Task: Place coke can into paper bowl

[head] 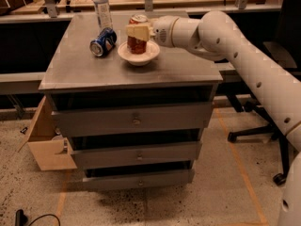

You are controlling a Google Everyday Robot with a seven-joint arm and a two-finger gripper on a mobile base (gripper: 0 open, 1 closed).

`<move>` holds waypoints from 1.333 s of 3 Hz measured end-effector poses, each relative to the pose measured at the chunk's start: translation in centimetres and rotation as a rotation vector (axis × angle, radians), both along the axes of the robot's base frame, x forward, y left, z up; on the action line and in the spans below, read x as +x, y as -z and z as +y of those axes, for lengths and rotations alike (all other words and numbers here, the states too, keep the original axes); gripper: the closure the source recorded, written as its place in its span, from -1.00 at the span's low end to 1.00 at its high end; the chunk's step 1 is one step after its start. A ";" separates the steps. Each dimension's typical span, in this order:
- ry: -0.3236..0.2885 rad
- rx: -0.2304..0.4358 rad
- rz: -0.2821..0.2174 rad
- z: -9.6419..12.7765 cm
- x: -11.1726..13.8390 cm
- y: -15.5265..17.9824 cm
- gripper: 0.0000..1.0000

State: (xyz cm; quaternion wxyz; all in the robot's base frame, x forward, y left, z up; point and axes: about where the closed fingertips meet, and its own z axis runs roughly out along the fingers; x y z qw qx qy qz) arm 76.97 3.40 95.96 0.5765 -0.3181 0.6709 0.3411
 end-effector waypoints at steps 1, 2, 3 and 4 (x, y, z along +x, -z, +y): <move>-0.011 -0.026 -0.012 1.0 0.7 2.2 1.00; 0.008 -0.032 -0.043 0.7 2.0 3.3 0.66; 0.034 -0.035 -0.055 0.4 2.6 4.0 0.20; 0.066 -0.054 -0.051 -0.2 2.5 4.1 -0.30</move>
Offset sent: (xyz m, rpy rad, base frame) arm 0.0376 -0.0048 -0.0457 -0.0385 -0.0857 -0.0452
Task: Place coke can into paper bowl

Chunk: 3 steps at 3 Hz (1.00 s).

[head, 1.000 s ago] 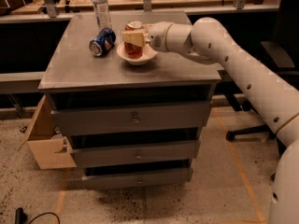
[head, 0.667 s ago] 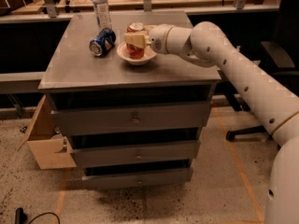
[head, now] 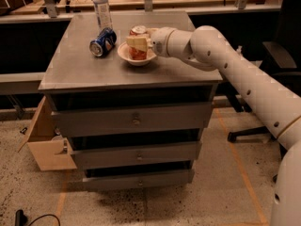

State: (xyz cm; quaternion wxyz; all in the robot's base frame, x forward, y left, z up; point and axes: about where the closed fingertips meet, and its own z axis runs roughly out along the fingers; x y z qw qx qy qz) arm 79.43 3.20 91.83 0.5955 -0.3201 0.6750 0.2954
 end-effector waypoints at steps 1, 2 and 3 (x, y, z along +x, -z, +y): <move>0.034 -0.028 0.015 -1.2 -0.9 -0.3 -0.73; 0.127 -0.088 0.016 -4.7 -2.6 -1.6 -1.00; 0.249 -0.107 0.004 -8.2 -5.7 -4.1 -1.00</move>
Offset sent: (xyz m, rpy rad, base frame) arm -0.0595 -0.0936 0.0404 -0.1810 0.0108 -0.2569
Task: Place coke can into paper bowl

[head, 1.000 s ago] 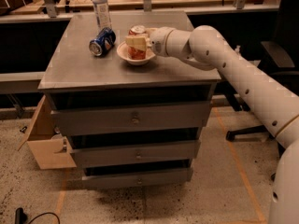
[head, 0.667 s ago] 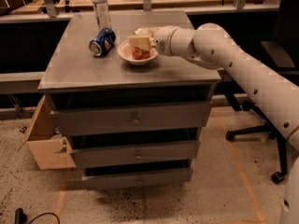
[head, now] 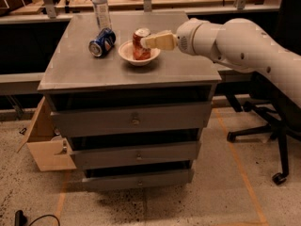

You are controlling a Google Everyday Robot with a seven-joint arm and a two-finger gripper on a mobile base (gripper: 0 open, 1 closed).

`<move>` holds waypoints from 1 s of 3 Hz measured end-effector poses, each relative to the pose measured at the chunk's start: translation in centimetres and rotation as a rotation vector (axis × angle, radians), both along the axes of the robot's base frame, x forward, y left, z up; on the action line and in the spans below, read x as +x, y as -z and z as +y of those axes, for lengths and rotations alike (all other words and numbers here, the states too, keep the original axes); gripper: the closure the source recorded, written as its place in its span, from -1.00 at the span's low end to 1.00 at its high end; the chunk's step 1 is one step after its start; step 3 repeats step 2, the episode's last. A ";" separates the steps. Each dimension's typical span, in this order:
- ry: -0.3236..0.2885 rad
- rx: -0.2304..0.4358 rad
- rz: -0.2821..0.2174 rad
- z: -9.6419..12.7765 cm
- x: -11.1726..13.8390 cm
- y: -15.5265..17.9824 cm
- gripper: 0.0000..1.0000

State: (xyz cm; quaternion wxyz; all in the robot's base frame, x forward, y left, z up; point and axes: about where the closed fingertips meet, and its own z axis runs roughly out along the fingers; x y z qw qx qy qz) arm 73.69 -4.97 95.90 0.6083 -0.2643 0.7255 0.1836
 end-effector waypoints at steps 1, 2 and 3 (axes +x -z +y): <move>0.186 0.008 -0.041 -5.5 -3.7 -3.4 -1.00; 0.264 0.017 -0.086 -7.2 -6.0 -5.7 -1.00; 0.264 0.017 -0.086 -7.2 -6.0 -5.7 -1.00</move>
Offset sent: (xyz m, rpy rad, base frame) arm -0.0308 -0.0461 0.0272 0.0032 -0.0321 -0.1530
